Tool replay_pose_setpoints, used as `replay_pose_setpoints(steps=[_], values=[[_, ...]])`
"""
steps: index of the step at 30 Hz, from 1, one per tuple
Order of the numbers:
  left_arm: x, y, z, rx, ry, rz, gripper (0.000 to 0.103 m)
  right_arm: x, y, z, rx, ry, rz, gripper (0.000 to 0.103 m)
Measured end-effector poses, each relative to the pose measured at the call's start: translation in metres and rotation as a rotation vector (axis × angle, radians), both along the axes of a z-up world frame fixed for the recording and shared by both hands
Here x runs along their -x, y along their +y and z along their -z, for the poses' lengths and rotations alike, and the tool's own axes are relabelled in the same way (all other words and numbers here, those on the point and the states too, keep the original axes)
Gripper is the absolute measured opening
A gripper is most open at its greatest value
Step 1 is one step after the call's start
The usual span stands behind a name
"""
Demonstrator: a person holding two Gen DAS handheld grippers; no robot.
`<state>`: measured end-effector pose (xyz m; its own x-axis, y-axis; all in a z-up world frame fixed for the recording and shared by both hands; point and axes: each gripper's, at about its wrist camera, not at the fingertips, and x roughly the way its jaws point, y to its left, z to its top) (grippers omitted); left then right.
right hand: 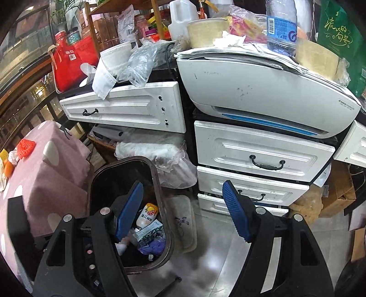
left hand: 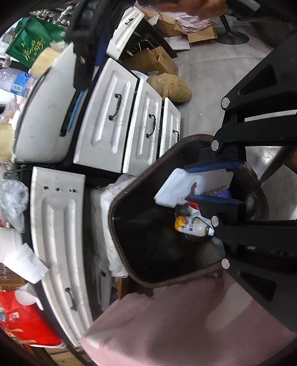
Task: Collect trash
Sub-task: 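Open the left tool over the bin to drop the white bag, then move both tools back over the table toward the crumpled paper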
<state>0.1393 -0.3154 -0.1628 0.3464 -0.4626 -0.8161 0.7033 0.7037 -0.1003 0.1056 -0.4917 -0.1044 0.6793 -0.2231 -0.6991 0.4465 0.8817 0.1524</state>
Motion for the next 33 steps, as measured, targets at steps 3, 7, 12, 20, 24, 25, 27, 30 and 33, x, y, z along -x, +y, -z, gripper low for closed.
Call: replay_pose_setpoints(steps=[3, 7, 12, 20, 24, 25, 27, 30, 33], values=[[-0.005, 0.0, 0.007, -0.011, 0.007, -0.009, 0.02, 0.0, 0.003, 0.0, 0.002, 0.002, -0.005, 0.072], [-0.006, 0.003, 0.01, 0.001, 0.017, -0.02, 0.075, 0.001, 0.003, 0.0, 0.002, 0.002, -0.004, 0.072], [-0.001, 0.004, 0.004, 0.024, 0.039, -0.002, 0.087, 0.003, -0.001, -0.003, -0.004, -0.018, 0.008, 0.082], [0.025, 0.015, -0.025, 0.083, 0.057, 0.038, 0.096, 0.001, 0.005, -0.01, -0.011, -0.044, -0.032, 0.089], [0.04, 0.025, -0.05, 0.09, -0.007, 0.053, 0.097, -0.002, 0.015, -0.015, -0.011, -0.071, -0.063, 0.092], [0.042, 0.028, -0.055, 0.085, -0.026, 0.048, 0.097, -0.003, 0.017, -0.017, -0.009, -0.074, -0.069, 0.092], [0.046, 0.032, -0.064, 0.073, -0.065, 0.038, 0.097, -0.005, 0.023, -0.019, -0.004, -0.08, -0.084, 0.092], [0.05, 0.044, -0.08, 0.075, -0.111, 0.024, 0.097, -0.008, 0.031, -0.025, 0.0, -0.094, -0.111, 0.092], [0.051, 0.057, -0.094, 0.095, -0.128, 0.012, 0.097, -0.012, 0.04, -0.03, -0.001, -0.101, -0.14, 0.092]])
